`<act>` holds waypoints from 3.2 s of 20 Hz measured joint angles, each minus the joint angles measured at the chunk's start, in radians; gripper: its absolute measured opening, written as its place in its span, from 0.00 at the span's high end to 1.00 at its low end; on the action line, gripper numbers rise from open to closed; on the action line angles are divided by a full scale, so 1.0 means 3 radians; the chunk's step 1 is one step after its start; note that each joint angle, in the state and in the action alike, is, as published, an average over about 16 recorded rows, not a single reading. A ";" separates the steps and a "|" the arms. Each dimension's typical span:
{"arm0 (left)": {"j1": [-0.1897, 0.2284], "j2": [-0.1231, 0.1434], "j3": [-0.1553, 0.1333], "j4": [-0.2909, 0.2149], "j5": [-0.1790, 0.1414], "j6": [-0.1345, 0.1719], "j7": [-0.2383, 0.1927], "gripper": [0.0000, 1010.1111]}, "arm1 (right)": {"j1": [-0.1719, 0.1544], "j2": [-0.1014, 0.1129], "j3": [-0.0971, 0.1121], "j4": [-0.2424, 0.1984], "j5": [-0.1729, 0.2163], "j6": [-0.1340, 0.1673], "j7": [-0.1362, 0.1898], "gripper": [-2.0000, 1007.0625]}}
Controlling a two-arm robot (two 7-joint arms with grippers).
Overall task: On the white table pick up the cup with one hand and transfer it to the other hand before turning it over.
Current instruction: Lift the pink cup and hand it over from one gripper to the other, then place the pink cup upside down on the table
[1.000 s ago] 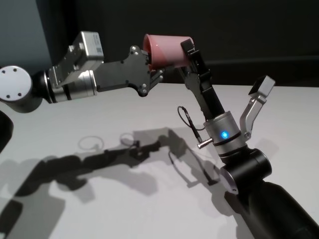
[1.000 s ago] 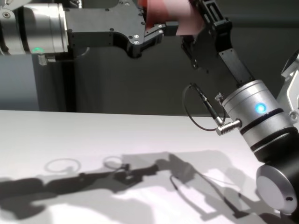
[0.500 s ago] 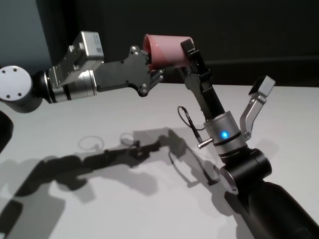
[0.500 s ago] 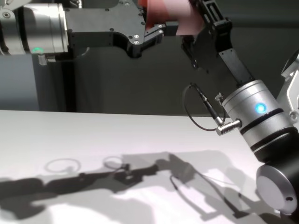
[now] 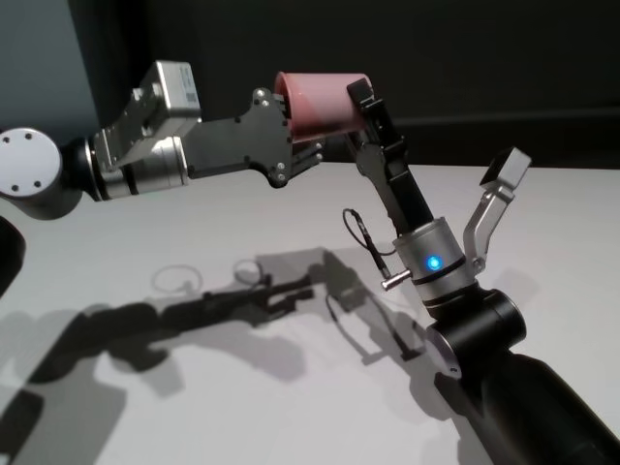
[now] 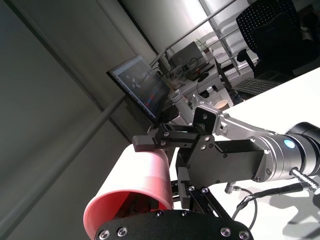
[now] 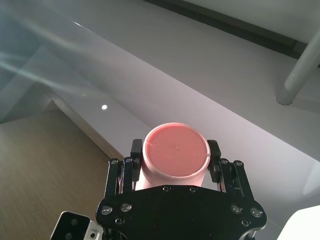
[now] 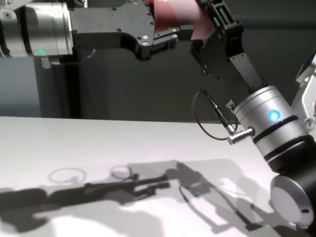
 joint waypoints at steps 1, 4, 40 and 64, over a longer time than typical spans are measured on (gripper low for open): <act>0.0000 0.0000 0.0000 0.0000 0.0000 0.0000 0.0000 0.75 | 0.0000 0.0000 0.0000 0.0000 0.0000 0.0000 0.0000 0.26; 0.0000 -0.0001 0.0000 -0.0001 -0.0001 -0.0001 0.0000 0.64 | 0.0000 0.0000 0.0000 0.0001 -0.0001 0.0000 -0.0002 0.26; 0.0000 0.0002 0.0001 0.0004 0.0001 0.0002 0.0001 0.01 | -0.0122 0.0212 -0.0065 -0.0303 0.0214 -0.0087 -0.0066 0.26; 0.0000 0.0003 0.0001 0.0004 0.0001 0.0004 0.0001 0.01 | -0.0292 0.0493 -0.0004 -0.0545 0.0460 -0.0277 -0.0140 0.26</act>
